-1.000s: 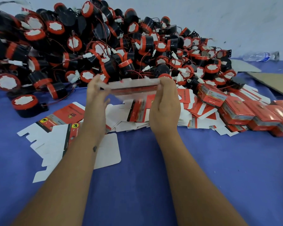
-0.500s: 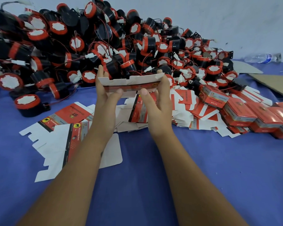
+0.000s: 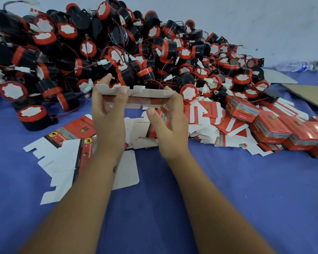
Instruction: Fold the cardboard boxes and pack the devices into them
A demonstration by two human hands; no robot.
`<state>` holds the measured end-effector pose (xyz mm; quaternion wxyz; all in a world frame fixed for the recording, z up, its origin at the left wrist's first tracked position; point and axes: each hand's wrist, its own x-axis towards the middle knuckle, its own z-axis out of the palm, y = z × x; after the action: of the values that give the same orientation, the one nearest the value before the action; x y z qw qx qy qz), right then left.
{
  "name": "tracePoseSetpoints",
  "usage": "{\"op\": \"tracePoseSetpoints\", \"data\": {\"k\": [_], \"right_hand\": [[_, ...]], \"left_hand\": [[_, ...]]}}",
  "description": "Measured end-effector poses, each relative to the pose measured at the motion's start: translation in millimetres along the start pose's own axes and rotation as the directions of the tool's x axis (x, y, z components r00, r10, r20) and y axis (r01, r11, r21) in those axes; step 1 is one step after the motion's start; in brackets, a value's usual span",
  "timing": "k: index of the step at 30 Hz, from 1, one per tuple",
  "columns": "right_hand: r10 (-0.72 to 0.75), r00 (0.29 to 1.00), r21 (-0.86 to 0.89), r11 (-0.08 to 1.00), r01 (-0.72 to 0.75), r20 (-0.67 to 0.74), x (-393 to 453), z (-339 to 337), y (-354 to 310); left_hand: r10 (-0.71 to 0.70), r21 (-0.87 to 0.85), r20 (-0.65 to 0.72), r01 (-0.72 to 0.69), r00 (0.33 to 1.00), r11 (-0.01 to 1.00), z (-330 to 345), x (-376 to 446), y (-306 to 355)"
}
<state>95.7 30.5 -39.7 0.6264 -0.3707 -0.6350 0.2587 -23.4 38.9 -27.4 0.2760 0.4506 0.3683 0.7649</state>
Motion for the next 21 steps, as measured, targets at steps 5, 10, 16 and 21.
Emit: {"op": "tracePoseSetpoints", "data": {"k": [5,10,16,21], "right_hand": [[0.048,0.999,-0.068,0.997,-0.046,0.023,-3,-1,1],[0.049,0.999,-0.051,0.997,-0.049,-0.008,-2,-4,0],[0.108,0.992,-0.017,0.994,-0.109,-0.066,0,-2,1],[0.181,0.945,0.123,0.981,-0.152,-0.274,10,-8,0]], "left_hand": [[0.012,0.049,0.097,-0.017,0.995,0.999,0,-1,1],[-0.013,0.103,0.264,-0.015,0.964,0.995,1,-9,1],[0.010,0.135,0.121,-0.026,0.993,0.990,-1,-5,3],[0.055,0.229,0.295,-0.126,0.954,0.965,2,-14,3]]}}
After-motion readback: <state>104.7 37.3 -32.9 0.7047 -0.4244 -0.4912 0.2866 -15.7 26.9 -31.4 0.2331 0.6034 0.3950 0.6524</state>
